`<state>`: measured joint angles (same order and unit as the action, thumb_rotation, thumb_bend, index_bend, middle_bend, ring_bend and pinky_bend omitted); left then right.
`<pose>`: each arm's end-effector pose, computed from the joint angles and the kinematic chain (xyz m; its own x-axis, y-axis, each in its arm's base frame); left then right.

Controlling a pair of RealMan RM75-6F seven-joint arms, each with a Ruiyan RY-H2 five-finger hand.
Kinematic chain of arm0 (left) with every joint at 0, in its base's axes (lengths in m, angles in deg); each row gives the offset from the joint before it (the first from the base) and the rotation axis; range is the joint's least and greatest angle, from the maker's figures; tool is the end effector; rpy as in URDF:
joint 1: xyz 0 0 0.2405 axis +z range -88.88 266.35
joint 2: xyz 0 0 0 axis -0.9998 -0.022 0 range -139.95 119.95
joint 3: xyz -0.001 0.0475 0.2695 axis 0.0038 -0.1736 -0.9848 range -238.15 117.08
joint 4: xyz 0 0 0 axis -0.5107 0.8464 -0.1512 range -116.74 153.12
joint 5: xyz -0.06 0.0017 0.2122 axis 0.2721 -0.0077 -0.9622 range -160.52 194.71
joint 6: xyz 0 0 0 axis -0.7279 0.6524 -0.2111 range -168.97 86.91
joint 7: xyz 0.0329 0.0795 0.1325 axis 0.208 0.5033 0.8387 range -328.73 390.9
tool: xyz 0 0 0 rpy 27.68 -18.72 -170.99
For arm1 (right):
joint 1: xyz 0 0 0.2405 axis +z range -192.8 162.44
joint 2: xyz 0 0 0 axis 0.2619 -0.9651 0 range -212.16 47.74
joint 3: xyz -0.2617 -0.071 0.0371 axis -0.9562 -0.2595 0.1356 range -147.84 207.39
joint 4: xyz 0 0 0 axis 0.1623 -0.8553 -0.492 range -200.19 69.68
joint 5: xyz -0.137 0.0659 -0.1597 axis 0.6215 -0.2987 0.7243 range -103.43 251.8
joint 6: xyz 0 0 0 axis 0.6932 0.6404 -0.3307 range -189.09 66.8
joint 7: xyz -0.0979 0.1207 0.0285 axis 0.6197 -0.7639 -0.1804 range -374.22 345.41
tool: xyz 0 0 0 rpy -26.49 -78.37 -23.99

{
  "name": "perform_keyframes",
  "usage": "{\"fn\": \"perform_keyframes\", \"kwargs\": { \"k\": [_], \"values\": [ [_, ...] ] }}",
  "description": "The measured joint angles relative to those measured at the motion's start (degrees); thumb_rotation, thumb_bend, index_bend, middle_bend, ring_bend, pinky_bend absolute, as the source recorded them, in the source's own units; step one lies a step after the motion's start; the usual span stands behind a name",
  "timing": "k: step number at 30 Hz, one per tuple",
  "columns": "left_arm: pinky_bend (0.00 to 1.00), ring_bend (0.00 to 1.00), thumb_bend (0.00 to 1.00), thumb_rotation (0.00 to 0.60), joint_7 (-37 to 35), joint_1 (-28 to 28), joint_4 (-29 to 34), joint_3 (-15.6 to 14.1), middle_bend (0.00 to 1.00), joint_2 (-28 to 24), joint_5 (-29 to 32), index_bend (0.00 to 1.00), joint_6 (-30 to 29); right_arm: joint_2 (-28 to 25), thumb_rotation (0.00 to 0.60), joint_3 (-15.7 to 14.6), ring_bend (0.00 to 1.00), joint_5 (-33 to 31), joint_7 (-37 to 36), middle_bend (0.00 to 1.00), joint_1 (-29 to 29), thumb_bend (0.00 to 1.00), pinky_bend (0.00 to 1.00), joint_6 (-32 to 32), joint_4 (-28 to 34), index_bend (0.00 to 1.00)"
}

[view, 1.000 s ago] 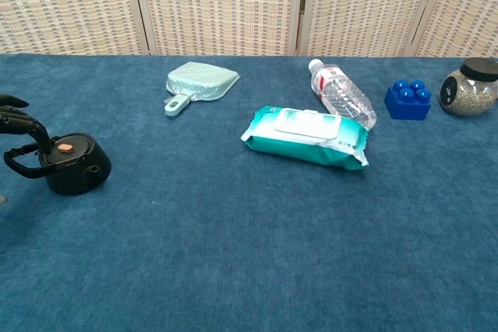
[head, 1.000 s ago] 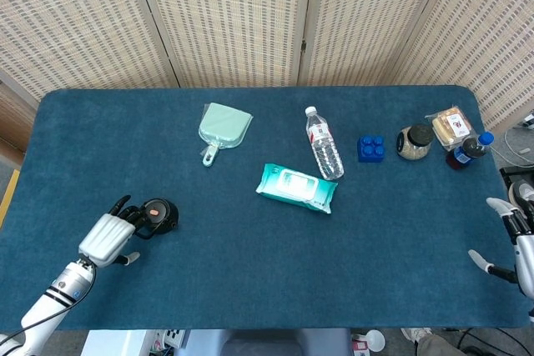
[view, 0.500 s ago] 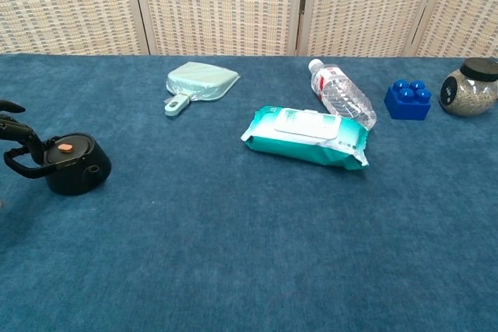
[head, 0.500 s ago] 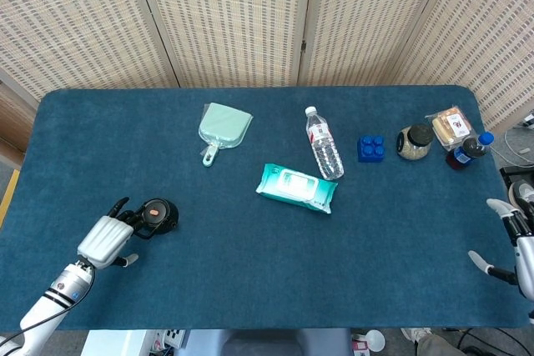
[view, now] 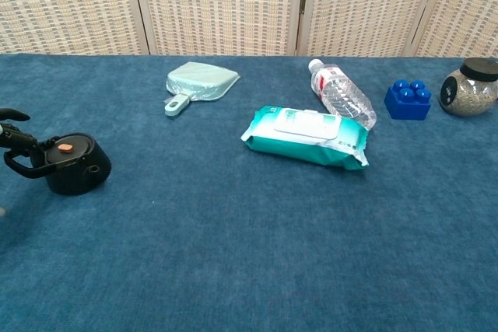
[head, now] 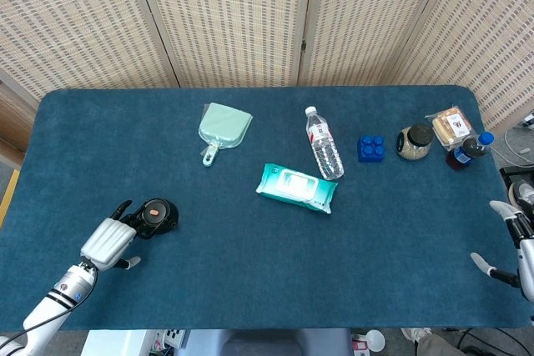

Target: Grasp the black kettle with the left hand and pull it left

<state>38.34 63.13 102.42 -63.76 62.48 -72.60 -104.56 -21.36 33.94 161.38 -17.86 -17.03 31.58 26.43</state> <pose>-0.2877 0.2764 0.0488 0.6245 0.2454 0.7415 0.7552 -0.4318 -0.4932 -0.3436 -0.1617 0.1989 0.4091 0.1094 0.9059 -0.9123 0.0689 0.4037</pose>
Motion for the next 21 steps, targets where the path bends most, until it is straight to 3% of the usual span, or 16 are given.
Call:
{"fn": "perform_keyframes", "kwargs": {
  "k": [21],
  "values": [
    [0.0,0.31,0.17,0.6,-0.1,0.1,0.2,-0.7,0.39,1.5,1.1,0.42,1.8,0.1,0.6,0.1,0.09,-0.1,0.0,0.22,-0.1,0.12,0.08,-0.2,-0.1,0.18]
  ]
}}
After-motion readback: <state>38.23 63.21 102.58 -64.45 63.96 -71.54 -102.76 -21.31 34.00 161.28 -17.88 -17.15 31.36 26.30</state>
